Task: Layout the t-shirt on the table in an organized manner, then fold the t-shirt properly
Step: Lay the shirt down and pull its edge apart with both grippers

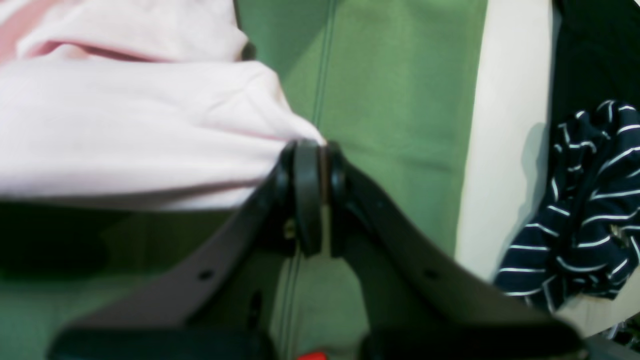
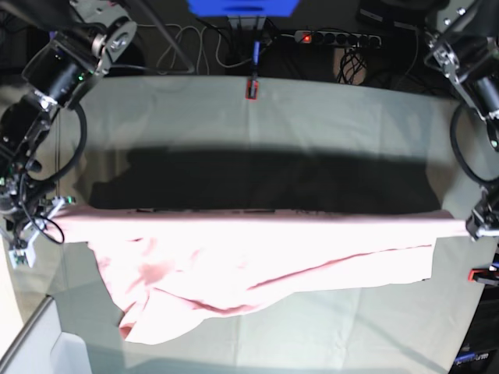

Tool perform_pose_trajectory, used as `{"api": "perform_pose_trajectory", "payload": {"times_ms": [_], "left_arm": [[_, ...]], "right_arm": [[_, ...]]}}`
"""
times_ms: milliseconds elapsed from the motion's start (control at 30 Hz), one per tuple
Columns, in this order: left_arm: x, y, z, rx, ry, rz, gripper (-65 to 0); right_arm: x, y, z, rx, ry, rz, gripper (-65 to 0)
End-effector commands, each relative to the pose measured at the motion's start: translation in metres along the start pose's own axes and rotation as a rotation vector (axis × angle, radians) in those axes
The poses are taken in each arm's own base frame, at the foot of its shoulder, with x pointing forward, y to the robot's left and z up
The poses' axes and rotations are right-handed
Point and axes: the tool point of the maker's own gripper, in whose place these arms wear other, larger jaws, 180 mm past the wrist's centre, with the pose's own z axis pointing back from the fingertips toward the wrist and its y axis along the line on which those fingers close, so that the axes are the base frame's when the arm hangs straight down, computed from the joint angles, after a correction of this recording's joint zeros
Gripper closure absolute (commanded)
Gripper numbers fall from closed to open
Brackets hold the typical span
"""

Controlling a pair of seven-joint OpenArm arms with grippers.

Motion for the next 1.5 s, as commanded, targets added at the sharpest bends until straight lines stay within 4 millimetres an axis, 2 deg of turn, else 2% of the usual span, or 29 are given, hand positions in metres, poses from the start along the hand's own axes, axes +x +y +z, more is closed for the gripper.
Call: {"api": "perform_pose_trajectory", "payload": {"times_ms": [0,100,167,333,467,633,733,833,900,1000,1067,1133,1400,1467], "left_arm": [[0.022,0.007,0.009,0.024,-0.067,-0.02,-0.1],[0.008,0.019,0.011,0.049,-0.037,-0.027,-0.1],[-0.007,0.032,0.012,0.079,-0.004,-0.033,-0.1],[-0.054,0.067,0.021,0.146,0.094,-0.037,-0.1],[-0.093,0.078,0.023,0.164,0.163,-0.017,-0.1],[-0.109,0.073,0.02,0.151,0.183,0.004,-0.1],[-0.106,0.071,0.019,0.147,0.177,0.004,-0.1],[-0.103,0.068,0.02,0.144,0.169,-0.001,-0.1],[-0.103,0.068,0.019,0.14,0.167,0.001,-0.1],[-0.103,0.068,0.019,0.143,0.167,-0.001,-0.1],[-0.103,0.068,0.019,0.143,0.169,0.0,-0.1],[-0.103,0.068,0.019,0.143,0.169,0.0,-0.1],[-0.103,0.068,0.019,0.143,0.167,-0.001,-0.1],[-0.103,0.068,0.019,0.143,0.167,-0.001,-0.1]], "right_arm": [[0.009,-0.025,0.011,-0.078,-0.029,-0.009,0.0],[-0.01,-0.031,0.02,-0.107,-0.004,-0.006,0.0],[-0.029,-0.029,0.025,-0.113,0.031,0.016,0.0],[-0.087,-0.015,0.035,-0.096,0.139,0.052,0.0],[-0.115,0.0,0.038,-0.064,0.128,0.031,0.0],[-0.123,0.024,0.04,-0.021,0.061,-0.023,0.0],[-0.125,0.033,0.038,-0.002,0.066,-0.033,0.0],[-0.116,0.044,0.038,0.044,0.013,-0.089,0.0],[-0.108,0.049,0.038,0.071,-0.026,-0.123,-5.2],[-0.101,0.054,0.039,0.103,-0.064,-0.161,-16.5],[-0.102,0.063,0.039,0.123,-0.067,-0.182,-24.1],[-0.102,0.067,0.039,0.13,-0.066,-0.192,-28.5],[-0.122,0.096,0.017,0.216,-0.001,-0.259,-29.1],[-0.12,0.099,0.012,0.23,0.0,-0.27,-29.1]]}}
